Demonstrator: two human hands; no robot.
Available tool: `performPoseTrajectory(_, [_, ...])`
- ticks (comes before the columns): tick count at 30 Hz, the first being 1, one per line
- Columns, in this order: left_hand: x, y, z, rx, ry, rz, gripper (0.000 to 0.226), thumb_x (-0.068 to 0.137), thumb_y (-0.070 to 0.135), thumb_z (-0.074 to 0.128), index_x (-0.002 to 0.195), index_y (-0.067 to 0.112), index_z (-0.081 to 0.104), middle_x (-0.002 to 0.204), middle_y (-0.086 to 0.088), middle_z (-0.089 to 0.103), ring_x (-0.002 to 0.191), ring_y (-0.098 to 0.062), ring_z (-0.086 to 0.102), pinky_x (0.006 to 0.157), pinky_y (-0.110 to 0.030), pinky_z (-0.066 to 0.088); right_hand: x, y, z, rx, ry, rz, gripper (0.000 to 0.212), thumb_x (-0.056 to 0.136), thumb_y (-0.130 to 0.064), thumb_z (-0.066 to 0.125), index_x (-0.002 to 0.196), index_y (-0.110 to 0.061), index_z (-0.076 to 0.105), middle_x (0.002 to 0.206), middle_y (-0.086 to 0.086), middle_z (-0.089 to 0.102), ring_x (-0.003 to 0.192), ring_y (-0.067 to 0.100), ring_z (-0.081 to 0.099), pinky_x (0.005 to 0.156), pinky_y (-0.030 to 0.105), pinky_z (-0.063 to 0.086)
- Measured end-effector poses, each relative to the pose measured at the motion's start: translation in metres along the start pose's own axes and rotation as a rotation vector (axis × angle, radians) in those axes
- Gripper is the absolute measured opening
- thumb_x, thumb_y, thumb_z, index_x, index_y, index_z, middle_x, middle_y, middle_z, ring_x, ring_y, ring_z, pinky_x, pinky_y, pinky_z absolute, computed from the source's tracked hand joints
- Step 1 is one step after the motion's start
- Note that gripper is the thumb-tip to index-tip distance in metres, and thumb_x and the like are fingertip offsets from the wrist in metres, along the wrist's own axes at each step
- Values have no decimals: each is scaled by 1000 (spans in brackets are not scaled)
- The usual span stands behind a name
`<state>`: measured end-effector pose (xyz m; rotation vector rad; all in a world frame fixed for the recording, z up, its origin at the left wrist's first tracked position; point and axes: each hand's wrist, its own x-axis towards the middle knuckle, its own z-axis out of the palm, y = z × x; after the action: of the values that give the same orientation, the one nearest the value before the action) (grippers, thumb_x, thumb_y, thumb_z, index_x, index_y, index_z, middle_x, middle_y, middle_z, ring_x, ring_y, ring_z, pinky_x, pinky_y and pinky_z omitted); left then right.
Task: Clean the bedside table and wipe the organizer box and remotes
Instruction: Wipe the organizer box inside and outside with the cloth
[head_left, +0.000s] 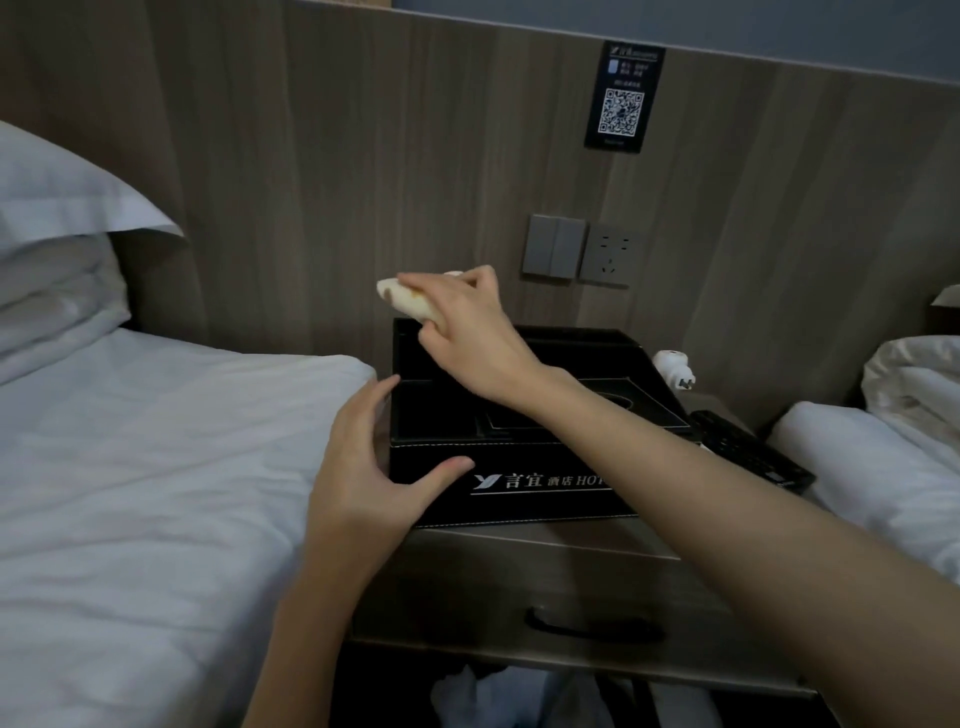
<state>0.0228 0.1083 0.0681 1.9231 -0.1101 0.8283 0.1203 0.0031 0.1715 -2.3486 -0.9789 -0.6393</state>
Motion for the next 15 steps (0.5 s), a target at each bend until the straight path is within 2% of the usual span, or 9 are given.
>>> performPoseTrajectory(4, [4, -10, 0, 19, -24, 76, 87, 60, 58, 76, 136, 32, 44, 147, 11, 39, 136, 3, 33, 110, -14, 29, 18, 9, 26, -172, -128, -33, 53, 90, -15, 44, 143, -18, 42, 144, 1, 47, 119, 29, 33, 103, 32, 27])
performPoseTrajectory(6, [5, -13, 0, 18, -70, 106, 77, 63, 61, 78, 129, 36, 48, 150, 16, 35, 138, 7, 29, 108, -6, 25, 16, 11, 27, -249, -179, -67, 53, 92, -15, 43, 145, -20, 40, 146, -3, 46, 111, 25, 31, 103, 34, 29])
performPoseTrajectory(9, [5, -14, -2, 121, -79, 138, 64, 64, 69, 67, 117, 37, 50, 152, 25, 27, 136, 13, 26, 97, -1, 28, 15, 12, 17, -206, -242, -88, 56, 93, -8, 41, 147, -21, 38, 146, -7, 46, 104, 20, 27, 103, 32, 30])
performPoseTrajectory(15, [4, -11, -3, 265, -28, 178, 60, 65, 77, 57, 110, 39, 47, 154, 23, 26, 142, -3, 28, 95, -21, 39, 17, 17, 5, -267, -323, -71, 59, 94, -4, 40, 149, -22, 33, 139, -1, 53, 98, 19, 23, 101, 36, 33])
